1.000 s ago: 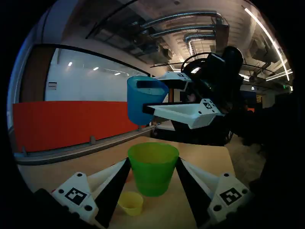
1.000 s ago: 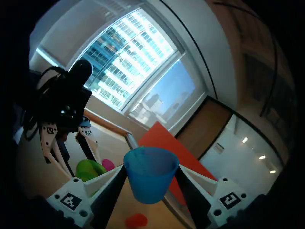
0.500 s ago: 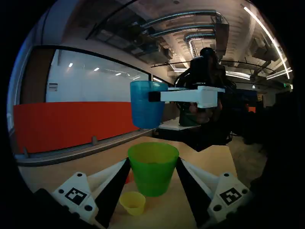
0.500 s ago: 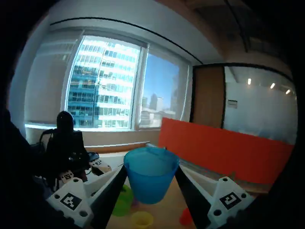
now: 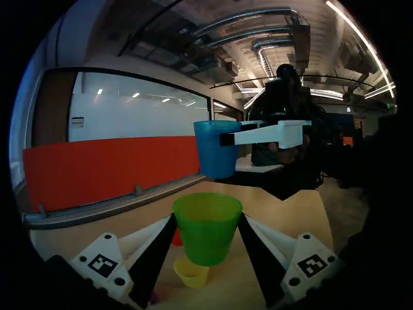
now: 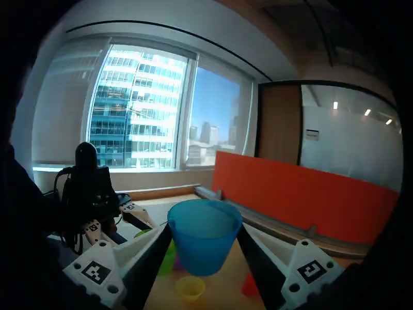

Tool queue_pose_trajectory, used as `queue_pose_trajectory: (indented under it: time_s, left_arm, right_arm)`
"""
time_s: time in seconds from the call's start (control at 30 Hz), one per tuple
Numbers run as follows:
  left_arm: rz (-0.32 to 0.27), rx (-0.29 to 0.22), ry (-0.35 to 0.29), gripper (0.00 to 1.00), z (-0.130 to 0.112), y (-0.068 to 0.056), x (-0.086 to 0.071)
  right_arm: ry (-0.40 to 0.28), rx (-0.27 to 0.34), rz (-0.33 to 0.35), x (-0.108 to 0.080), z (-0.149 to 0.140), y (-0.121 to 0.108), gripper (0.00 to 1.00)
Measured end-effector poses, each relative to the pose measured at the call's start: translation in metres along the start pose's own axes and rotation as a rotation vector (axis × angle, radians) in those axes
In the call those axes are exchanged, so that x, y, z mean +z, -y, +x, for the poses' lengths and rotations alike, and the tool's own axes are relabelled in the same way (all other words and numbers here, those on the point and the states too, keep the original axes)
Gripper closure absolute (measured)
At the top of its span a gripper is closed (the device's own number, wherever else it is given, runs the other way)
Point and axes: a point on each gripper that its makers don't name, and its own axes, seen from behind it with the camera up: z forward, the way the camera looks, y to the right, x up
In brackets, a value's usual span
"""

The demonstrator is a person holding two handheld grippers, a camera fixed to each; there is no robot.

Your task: Pour water

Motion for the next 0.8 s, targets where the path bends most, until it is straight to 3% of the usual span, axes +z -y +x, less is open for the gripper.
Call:
queue_pose_trajectory:
  time_s: [0.17, 0.37, 0.8]
  left_arm:
    - [0.004, 0.017, 0.016, 0.16, -0.009, -0.002, -0.005]
    - [-0.01, 0.004, 0.033, 0.15, -0.02, -0.006, -0.012]
    - [0.006, -0.034, 0.141, 0.16, -0.066, 0.004, -0.029]
  right_arm:
    - [0.007, 0.025, -0.019, -0.008, -0.011, -0.009, 0.11]
    - [0.029, 0.045, -0.042, -0.02, -0.028, -0.015, 0.11]
    - [0.142, 0.01, -0.056, -0.037, -0.1, -0.013, 0.11]
